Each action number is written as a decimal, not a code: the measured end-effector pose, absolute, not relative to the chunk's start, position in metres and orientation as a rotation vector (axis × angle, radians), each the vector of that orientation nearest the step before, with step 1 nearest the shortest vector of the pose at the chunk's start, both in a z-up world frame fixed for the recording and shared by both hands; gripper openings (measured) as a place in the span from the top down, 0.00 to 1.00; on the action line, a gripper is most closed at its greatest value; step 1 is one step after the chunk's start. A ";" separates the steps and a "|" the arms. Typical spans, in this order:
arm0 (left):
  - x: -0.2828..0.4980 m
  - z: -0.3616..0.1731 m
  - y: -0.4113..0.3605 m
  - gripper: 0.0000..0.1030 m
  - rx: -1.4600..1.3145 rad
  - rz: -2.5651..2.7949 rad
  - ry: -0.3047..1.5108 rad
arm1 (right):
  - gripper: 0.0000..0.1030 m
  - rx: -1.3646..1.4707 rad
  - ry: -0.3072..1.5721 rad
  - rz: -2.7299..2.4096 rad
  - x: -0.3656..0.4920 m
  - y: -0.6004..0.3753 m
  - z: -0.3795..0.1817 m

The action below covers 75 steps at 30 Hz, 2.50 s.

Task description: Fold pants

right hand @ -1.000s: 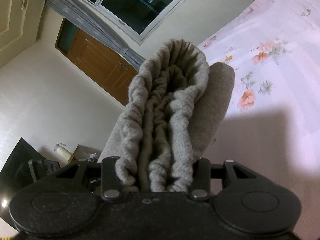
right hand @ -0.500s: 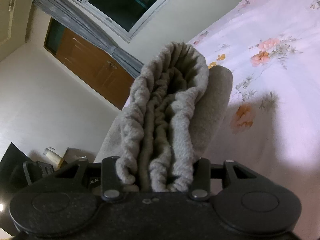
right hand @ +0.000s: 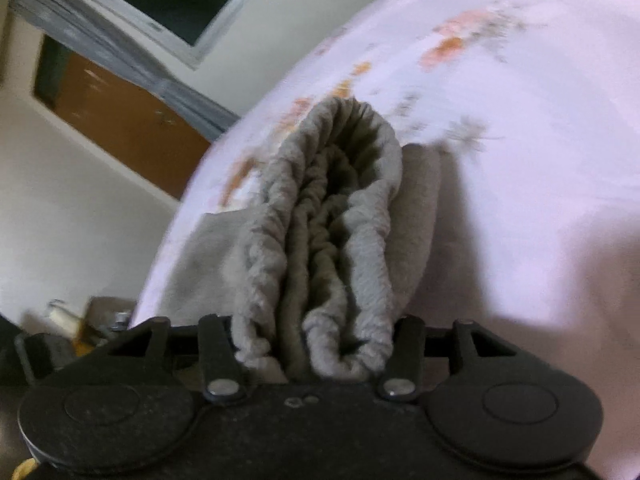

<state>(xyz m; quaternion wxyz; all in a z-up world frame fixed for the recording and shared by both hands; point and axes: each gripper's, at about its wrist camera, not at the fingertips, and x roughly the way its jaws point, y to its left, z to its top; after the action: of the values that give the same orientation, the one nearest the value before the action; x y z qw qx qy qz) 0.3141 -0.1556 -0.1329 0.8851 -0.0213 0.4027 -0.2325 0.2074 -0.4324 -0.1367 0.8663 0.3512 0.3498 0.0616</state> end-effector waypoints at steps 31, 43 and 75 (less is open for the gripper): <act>0.230 -0.119 -0.151 0.32 0.120 -0.366 0.785 | 0.65 0.094 0.698 -0.130 0.137 -0.349 -0.102; 0.221 -0.113 -0.159 0.31 0.143 -0.314 0.779 | 0.62 0.129 0.672 -0.140 0.131 -0.341 -0.083; 0.159 -0.057 -0.123 0.00 0.085 -0.177 0.847 | 0.37 0.264 0.655 -0.059 0.036 -0.305 -0.041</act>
<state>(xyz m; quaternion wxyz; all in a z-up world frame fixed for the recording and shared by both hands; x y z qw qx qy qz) 0.1590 -0.1234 -0.0570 0.9069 0.0413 0.4105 -0.0860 0.0359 -0.3054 -0.0410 0.9379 0.1291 0.3206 -0.0291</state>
